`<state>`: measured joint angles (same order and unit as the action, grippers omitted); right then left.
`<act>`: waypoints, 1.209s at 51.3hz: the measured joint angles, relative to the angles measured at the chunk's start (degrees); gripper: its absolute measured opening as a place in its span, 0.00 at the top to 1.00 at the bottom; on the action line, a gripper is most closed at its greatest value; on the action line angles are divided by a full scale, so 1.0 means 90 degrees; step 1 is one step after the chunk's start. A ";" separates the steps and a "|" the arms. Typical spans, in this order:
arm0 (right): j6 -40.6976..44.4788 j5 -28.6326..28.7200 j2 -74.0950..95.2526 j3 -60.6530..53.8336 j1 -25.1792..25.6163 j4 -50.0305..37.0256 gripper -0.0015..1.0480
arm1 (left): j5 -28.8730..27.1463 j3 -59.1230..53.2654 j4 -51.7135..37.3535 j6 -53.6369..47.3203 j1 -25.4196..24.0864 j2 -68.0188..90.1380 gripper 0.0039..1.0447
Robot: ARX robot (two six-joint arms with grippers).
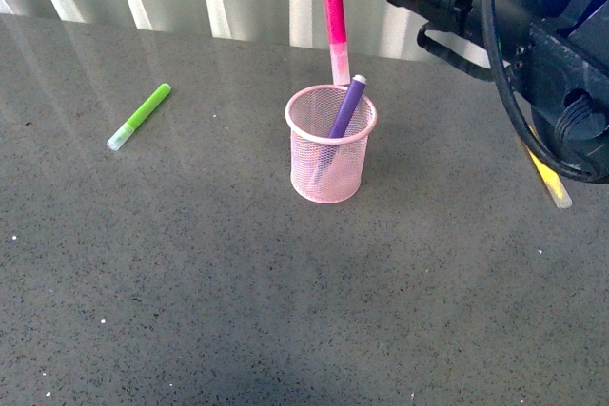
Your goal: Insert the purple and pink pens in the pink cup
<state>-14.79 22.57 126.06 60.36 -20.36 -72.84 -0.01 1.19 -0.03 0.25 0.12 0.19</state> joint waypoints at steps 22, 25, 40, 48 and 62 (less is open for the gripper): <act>-0.0007 -0.0029 0.0641 0.0532 -0.0146 0.0058 0.89 | 0.0000 0.0000 0.0000 0.0000 0.0000 0.0000 0.06; -0.0005 -0.0036 0.0692 0.0537 -0.0170 0.0063 0.89 | 0.0000 0.0000 0.0000 0.0000 0.0000 0.0000 0.06; 0.0005 0.0032 0.0726 0.0537 -0.0202 0.0131 0.44 | 0.0000 0.0000 0.0000 0.0000 0.0000 0.0000 0.06; -0.0005 0.0007 0.0661 0.0505 -0.0131 0.0131 0.15 | 0.0000 0.0000 0.0000 0.0000 0.0000 0.0000 0.06; 0.0163 -0.0729 -0.0811 -0.0248 0.0282 0.0340 0.07 | 0.0000 0.0000 0.0000 0.0000 0.0000 0.0000 0.06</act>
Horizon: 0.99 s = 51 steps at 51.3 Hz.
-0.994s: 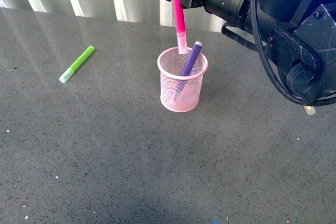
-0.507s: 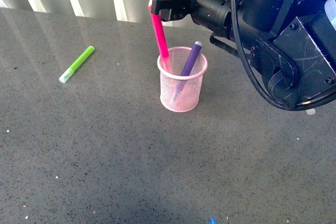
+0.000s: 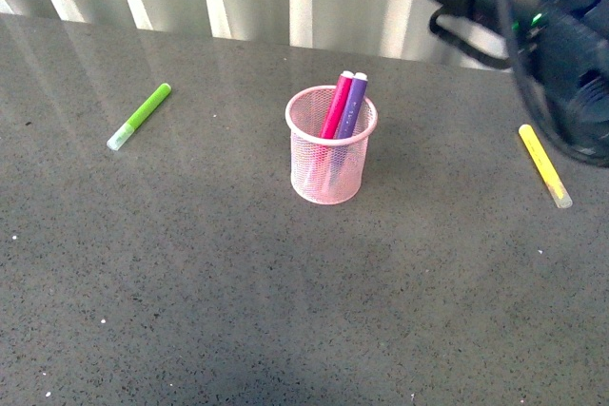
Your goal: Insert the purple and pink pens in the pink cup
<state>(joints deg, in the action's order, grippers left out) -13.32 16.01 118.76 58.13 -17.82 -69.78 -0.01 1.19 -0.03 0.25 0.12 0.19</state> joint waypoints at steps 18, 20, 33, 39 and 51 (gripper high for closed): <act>0.2242 -0.1059 -0.4201 -0.2484 0.1440 0.1872 0.07 | 0.0000 0.0000 0.0000 0.0000 0.0000 0.0000 0.06; 0.2300 -0.0901 -0.4813 -0.2747 0.1729 0.2283 0.07 | 0.0000 0.0000 0.0000 0.0000 0.0000 0.0000 0.06; 0.2613 -0.0253 -0.8041 -0.4214 0.3121 0.4600 0.08 | 0.0000 0.0000 0.0000 0.0000 0.0000 0.0000 0.06; 0.1831 -0.0056 -0.9226 -0.4983 0.3677 0.5251 0.33 | 0.0000 0.0000 0.0000 0.0000 0.0000 0.0000 0.06; 0.1574 -0.0612 -1.0066 -0.5663 0.3213 0.5472 0.74 | 0.0000 0.0002 0.0000 0.0000 0.0000 0.0000 0.06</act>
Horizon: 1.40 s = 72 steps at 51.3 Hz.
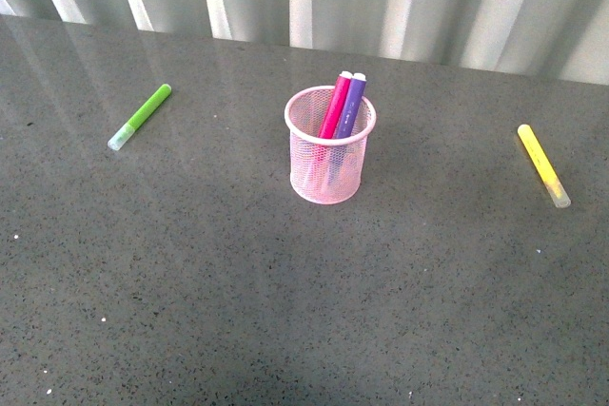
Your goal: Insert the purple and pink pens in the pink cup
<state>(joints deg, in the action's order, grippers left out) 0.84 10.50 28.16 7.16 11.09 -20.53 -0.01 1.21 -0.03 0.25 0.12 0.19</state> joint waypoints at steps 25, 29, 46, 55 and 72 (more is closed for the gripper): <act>-0.0029 -0.1144 -0.1168 -0.0478 -0.1209 0.0639 0.97 | 0.0000 -0.0002 0.0000 0.0000 0.0000 0.0000 0.06; -0.0032 -0.1163 -0.1290 -0.0512 -0.1209 0.0719 0.97 | 0.0000 -0.0002 0.0000 0.0000 0.0000 0.0000 0.06; -0.0032 -0.1163 -0.1914 -0.0685 -0.1214 0.1037 0.97 | 0.0000 -0.0002 0.0000 0.0000 0.0000 0.0000 0.06; -0.0032 -0.1163 -0.2521 -0.0678 -0.1214 0.1826 0.97 | 0.0000 -0.0002 0.0000 0.0000 0.0000 0.0000 0.06; -0.0036 -0.1168 -0.3101 -0.0680 -0.1214 0.2271 0.97 | 0.0000 -0.0002 0.0000 0.0000 0.0000 -0.0007 0.06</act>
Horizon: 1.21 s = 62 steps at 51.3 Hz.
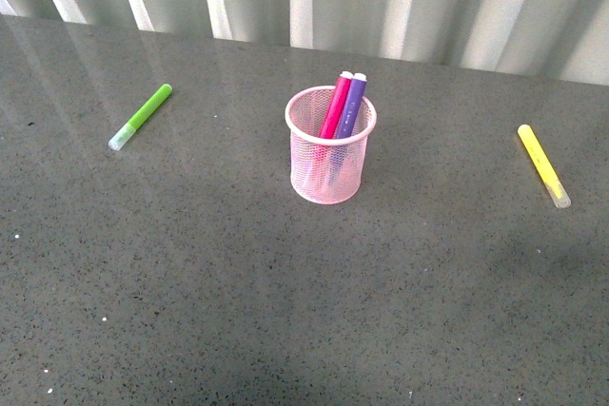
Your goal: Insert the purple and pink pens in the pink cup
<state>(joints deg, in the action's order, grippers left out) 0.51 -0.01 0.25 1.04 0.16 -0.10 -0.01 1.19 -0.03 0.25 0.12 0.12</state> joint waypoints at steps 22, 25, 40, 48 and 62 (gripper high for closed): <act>0.0002 0.0002 -0.0002 0.0000 0.0000 0.0000 0.65 | 0.0000 0.0000 0.0000 0.0000 0.0000 0.0000 0.06; 0.0000 0.0002 -0.0002 0.0000 0.0000 0.0000 0.56 | 0.0000 0.0000 0.0000 0.0000 0.0000 0.0000 0.06; 0.0000 0.0002 -0.0002 0.0000 0.0000 0.0000 0.09 | 0.0000 0.0000 0.0000 0.0000 0.0000 0.0000 0.06; -0.0022 0.0002 -0.0002 0.0000 0.0000 0.0000 0.07 | 0.0000 0.0000 0.0000 0.0000 0.0000 0.0000 0.06; -0.0039 0.0002 -0.0002 0.0000 0.0000 0.0000 0.07 | 0.0000 0.0000 0.0000 0.0000 0.0000 0.0000 0.06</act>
<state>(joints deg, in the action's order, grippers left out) 0.16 0.01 0.23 1.04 0.16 -0.10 -0.01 1.19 -0.03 0.25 0.12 0.12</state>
